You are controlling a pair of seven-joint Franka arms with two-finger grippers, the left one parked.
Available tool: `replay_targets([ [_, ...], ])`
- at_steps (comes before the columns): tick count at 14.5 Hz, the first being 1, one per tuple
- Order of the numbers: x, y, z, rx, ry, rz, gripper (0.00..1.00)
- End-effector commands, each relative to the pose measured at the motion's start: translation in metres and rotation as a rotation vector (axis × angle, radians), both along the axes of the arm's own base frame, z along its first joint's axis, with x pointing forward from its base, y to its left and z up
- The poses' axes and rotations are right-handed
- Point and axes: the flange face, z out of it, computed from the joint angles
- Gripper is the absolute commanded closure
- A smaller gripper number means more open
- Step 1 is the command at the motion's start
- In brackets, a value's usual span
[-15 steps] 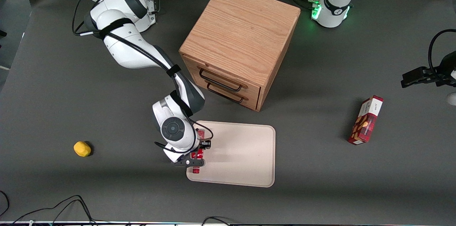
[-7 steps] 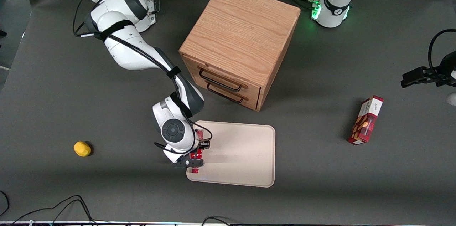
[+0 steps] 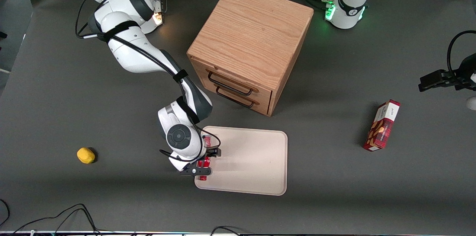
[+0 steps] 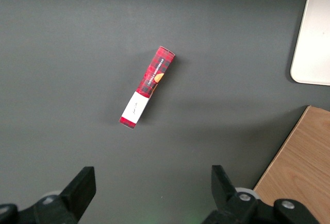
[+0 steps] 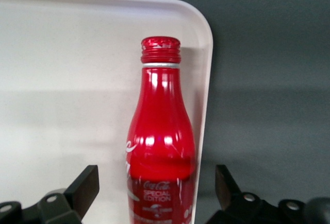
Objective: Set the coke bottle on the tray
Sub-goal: 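Open the right gripper to release the bottle on the tray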
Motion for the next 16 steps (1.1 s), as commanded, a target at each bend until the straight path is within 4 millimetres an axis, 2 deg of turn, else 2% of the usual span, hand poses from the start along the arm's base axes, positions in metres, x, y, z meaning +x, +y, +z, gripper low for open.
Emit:
replay_targets([
  [1, 0.003, -0.001, 0.013, -0.016, -0.006, 0.010, 0.00],
  [3, 0.006, -0.013, 0.027, -0.029, 0.014, -0.006, 0.00],
  [5, 0.007, -0.021, 0.055, -0.039, 0.029, -0.018, 0.00],
  [6, 0.003, -0.037, 0.072, -0.063, 0.079, -0.035, 0.00],
  [8, -0.012, -0.052, 0.098, -0.081, 0.123, -0.035, 0.00],
  [14, -0.051, -0.139, 0.199, -0.050, 0.133, -0.081, 0.00],
  [16, -0.065, -0.167, 0.226, -0.045, 0.138, -0.100, 0.00],
])
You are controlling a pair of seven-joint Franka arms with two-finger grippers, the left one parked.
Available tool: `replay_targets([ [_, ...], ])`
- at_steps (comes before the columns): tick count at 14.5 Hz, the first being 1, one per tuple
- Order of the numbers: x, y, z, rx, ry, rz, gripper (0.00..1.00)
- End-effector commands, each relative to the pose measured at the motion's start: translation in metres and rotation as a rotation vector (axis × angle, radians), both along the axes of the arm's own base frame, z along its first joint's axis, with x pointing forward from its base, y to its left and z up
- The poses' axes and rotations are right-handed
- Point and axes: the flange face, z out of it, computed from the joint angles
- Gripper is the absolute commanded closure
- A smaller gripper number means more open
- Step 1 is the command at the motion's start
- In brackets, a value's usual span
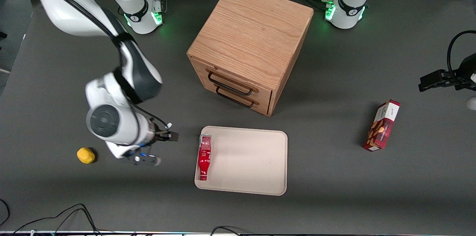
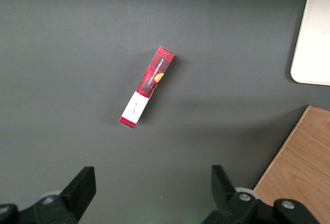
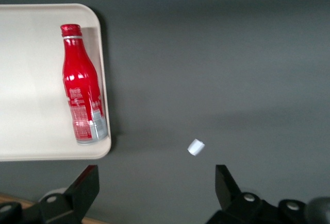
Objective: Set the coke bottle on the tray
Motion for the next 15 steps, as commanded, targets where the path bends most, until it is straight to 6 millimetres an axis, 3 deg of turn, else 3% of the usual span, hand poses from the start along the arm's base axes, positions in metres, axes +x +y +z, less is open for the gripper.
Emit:
replay_targets([
  [1, -0.038, -0.040, 0.035, -0.022, 0.010, 0.031, 0.00],
  [4, -0.056, -0.066, 0.058, -0.032, 0.007, 0.020, 0.00],
  [9, -0.076, -0.099, 0.077, -0.052, 0.043, 0.028, 0.00],
  [12, -0.085, -0.126, 0.103, -0.001, 0.079, 0.079, 0.00],
  [15, -0.092, -0.138, 0.127, 0.015, 0.050, 0.039, 0.00],
])
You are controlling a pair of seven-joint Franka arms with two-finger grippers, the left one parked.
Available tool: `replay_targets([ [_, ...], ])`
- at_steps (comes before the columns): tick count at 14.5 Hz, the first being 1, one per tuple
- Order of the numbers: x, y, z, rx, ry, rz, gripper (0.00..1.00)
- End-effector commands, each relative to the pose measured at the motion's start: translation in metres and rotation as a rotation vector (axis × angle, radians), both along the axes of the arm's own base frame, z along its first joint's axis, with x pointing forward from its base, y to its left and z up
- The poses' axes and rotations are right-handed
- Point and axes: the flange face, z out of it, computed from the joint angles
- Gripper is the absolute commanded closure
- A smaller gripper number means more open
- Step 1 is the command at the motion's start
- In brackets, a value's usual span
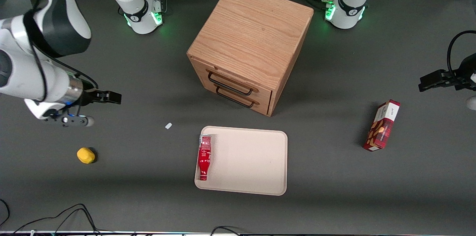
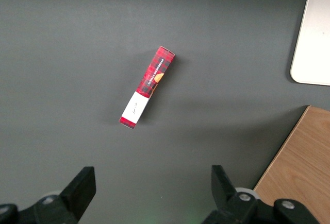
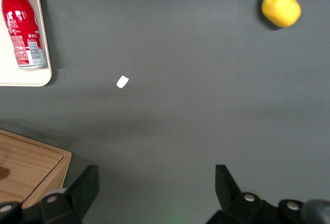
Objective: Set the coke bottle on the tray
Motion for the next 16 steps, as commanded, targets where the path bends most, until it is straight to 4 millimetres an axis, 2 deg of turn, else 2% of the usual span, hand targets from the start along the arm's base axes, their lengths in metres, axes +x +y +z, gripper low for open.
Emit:
replay_targets([
  [1, -0.013, -0.011, 0.024, 0.038, -0.021, -0.027, 0.00],
  [2, -0.012, -0.015, 0.030, 0.044, -0.030, -0.038, 0.00],
  [5, -0.013, -0.001, 0.031, 0.035, -0.033, -0.020, 0.00],
  [7, -0.011, -0.011, 0.034, 0.054, -0.033, -0.047, 0.00],
  [10, -0.019, -0.009, 0.036, 0.058, 0.002, 0.023, 0.00],
  [16, -0.037, -0.008, 0.060, 0.047, 0.021, 0.029, 0.00],
])
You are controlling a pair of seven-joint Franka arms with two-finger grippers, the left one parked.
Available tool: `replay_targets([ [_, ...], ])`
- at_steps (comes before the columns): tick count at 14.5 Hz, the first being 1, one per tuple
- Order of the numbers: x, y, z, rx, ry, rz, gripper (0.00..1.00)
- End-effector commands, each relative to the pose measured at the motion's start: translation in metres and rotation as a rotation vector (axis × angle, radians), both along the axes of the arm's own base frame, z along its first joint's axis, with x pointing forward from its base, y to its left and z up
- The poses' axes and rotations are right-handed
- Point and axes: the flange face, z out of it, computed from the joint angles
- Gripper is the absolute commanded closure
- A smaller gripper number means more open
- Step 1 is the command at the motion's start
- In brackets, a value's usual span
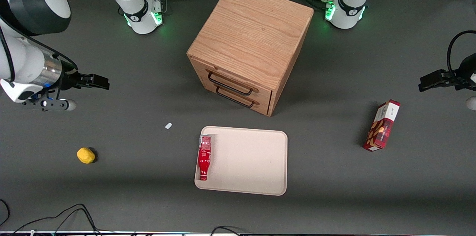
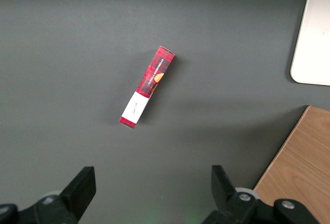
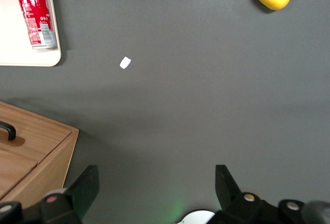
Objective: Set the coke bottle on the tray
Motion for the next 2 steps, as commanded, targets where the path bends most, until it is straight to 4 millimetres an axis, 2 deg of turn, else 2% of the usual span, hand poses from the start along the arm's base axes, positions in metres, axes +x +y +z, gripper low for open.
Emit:
replay_targets([
  [1, -0.0082, 0.0012, 0.0135, 0.018, -0.003, 0.018, 0.00],
  [2, -0.0077, 0.0012, 0.0146, 0.018, -0.005, 0.018, 0.00],
])
